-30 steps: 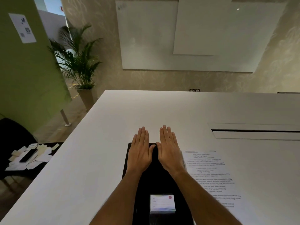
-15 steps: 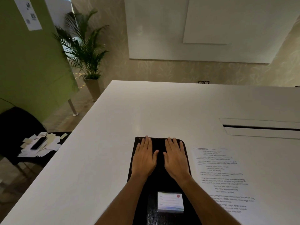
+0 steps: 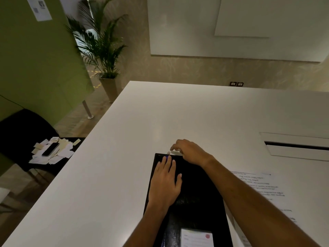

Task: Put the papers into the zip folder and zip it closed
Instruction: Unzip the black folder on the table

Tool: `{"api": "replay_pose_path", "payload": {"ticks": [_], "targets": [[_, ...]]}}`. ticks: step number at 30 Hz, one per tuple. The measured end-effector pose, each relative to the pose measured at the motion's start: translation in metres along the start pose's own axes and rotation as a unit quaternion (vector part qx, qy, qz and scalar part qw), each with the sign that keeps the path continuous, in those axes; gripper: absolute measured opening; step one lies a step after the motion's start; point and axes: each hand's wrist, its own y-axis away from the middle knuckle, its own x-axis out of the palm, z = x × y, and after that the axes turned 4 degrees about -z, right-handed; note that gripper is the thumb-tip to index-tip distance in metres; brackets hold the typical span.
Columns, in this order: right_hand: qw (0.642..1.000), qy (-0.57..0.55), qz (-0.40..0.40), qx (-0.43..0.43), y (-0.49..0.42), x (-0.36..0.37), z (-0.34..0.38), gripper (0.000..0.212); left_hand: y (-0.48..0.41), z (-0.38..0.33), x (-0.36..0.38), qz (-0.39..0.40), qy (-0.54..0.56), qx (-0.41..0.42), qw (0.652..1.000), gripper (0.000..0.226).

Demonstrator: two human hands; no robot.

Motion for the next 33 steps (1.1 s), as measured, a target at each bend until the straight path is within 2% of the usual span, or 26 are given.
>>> {"api": "replay_pose_path", "payload": {"ticks": [4,9,14,23,33], "targets": [[0.998,0.014,0.009,-0.064,-0.024,0.010,0.009,0.039,0.000,0.000,0.002,-0.009,0.009,-0.008,1.000,0.061],[0.991,0.043,0.004,-0.127,-0.038,0.010,0.012,0.014,-0.001,0.003,0.004,-0.019,0.015,-0.019,1.000,0.062],[0.974,0.122,-0.020,-0.187,-0.035,0.009,0.006,0.014,-0.001,0.005,0.007,-0.010,0.007,-0.034,0.999,0.067],[0.978,0.118,-0.031,-0.168,-0.007,0.001,-0.025,0.019,-0.001,0.007,0.010,-0.013,0.023,-0.044,0.999,0.068],[0.986,0.095,-0.038,-0.136,0.017,0.003,-0.046,0.015,0.000,0.008,0.010,0.004,0.025,-0.053,0.998,0.072]]}}
